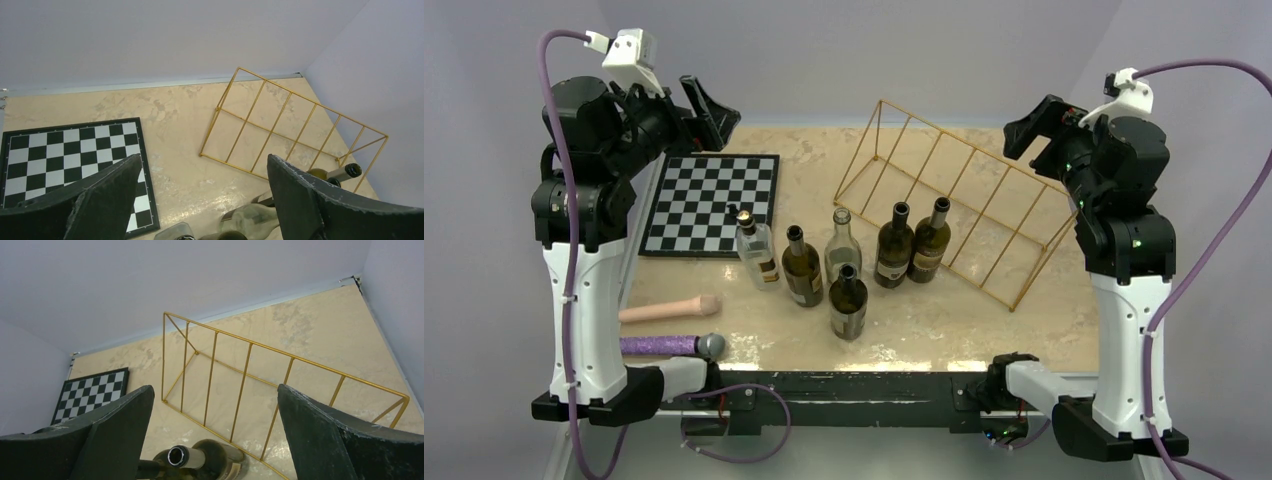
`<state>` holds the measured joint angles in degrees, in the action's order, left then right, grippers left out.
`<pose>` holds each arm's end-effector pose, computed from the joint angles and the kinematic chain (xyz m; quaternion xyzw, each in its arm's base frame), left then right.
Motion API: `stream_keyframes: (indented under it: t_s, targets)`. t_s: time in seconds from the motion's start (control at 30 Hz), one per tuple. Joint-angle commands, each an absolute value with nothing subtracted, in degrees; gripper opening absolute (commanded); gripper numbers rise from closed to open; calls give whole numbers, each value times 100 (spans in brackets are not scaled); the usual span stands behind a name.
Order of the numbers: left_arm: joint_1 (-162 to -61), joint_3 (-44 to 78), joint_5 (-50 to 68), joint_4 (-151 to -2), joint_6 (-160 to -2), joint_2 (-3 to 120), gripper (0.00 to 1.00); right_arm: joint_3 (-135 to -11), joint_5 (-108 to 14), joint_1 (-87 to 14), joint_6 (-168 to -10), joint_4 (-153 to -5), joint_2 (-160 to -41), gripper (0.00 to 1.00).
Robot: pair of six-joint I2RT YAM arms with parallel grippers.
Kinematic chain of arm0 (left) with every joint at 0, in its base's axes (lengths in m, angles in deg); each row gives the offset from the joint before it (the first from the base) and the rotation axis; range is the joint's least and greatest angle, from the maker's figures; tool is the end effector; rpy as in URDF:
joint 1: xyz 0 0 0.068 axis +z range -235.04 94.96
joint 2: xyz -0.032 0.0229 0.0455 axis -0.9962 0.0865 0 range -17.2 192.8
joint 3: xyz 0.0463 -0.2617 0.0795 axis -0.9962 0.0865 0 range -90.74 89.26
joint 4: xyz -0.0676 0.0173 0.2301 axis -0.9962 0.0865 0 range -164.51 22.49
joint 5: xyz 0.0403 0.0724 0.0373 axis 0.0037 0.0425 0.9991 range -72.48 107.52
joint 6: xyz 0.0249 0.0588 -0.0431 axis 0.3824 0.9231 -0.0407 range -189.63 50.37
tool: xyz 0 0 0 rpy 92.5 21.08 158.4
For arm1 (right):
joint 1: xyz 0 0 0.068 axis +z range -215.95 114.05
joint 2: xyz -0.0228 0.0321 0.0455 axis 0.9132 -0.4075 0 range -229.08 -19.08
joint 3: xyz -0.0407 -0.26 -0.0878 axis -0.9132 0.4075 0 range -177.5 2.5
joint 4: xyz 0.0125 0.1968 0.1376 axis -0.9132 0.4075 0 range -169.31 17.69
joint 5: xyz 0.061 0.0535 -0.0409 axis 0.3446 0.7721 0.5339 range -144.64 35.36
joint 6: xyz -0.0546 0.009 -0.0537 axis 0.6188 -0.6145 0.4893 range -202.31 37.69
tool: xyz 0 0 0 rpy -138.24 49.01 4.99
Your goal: Put the wine bottle on the wine rack
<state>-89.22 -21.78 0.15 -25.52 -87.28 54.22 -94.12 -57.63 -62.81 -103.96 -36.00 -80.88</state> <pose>0.2002 -0.0342 0.5341 0.0087 0.7600 -0.2342 0.6062 0.1793 0.0065 0.5060 0.1386 0.7446 0.1208 0.6416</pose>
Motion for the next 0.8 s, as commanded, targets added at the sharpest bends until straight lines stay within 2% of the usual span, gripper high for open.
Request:
stream_keyframes:
  t_s: [0.0, 0.2, 0.3, 0.47, 0.53, 0.63, 0.77]
  targets:
    - [-8892, -2171, 166, -2635, -8957, 5450, 99, -9229, -5741, -6291, -10495, -3570, -7902, 99]
    - [-8886, -1523, -323, -3858, -9295, 5069, 100, -8929, -5229, -6296, -10447, -3575, -7761, 99]
    - [-8890, -1775, 184, -3617, -9645, 5205, 99, -8780, -4987, -6292, -10540, -3578, -7683, 99]
    - [-8881, -1363, 1006, -3809, -10066, 4997, 99, -8295, -5240, -6291, -10546, -3753, -7368, 99]
    - [-8882, -1176, 1004, -3871, -9916, 4934, 99, -8337, -4789, -6290, -10360, -3560, -7403, 99]
    - [-8873, -1422, 683, -3513, -9516, 5015, 99, -8458, -3841, -6275, -9849, -3342, -7585, 99]
    - [-8876, -1369, -760, -3515, -9223, 5078, 99, -8475, -3371, -6211, -9557, -3361, -7701, 99]
